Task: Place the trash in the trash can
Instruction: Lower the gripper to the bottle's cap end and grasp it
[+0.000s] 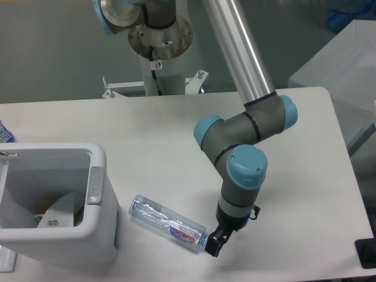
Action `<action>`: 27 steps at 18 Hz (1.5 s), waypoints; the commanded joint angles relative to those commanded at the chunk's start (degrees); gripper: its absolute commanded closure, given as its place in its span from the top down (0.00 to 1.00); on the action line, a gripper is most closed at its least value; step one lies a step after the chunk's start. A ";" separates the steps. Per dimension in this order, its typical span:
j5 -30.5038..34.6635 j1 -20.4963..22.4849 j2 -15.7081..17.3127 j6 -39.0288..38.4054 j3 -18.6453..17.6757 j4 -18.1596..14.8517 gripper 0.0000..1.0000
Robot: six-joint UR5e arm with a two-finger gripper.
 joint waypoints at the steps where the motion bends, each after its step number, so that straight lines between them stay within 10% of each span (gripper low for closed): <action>1: 0.00 -0.26 -0.35 0.09 0.17 0.00 0.97; 27: 0.44 -2.55 -1.67 0.09 -1.05 -0.09 0.58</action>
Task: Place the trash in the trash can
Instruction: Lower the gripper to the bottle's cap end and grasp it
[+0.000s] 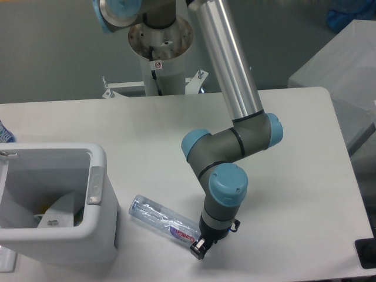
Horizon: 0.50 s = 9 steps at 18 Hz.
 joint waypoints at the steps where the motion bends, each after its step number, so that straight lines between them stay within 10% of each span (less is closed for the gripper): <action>1: 0.00 0.00 0.17 0.00 0.09 -0.09 0.56; 9: -0.09 0.09 0.18 0.00 0.70 0.00 0.46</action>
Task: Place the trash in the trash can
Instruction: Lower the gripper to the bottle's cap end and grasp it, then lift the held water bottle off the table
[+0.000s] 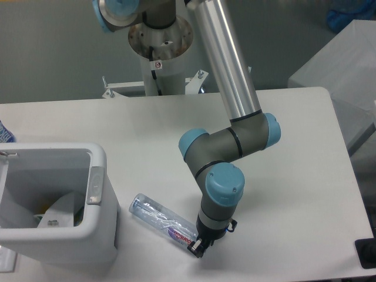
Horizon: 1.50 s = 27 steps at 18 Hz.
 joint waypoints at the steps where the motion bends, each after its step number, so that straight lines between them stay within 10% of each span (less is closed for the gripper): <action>1: 0.00 0.00 -0.09 0.09 0.09 0.09 0.44; 15: -0.09 0.00 0.09 0.44 0.97 0.09 0.25; 27: 0.00 0.53 8.69 3.95 8.96 4.11 0.25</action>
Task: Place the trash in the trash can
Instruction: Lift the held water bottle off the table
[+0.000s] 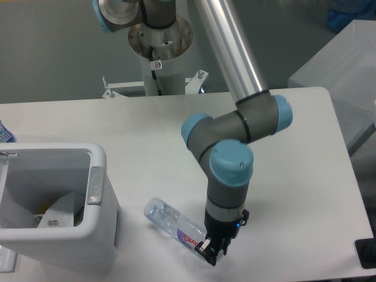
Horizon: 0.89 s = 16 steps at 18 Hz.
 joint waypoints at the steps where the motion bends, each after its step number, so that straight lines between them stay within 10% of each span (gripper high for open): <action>1: 0.00 0.09 1.05 0.09 0.35 1.50 0.25; 6: -0.09 0.09 7.38 4.11 2.55 7.48 0.25; 16: -1.41 -1.93 16.17 9.32 5.19 8.02 0.25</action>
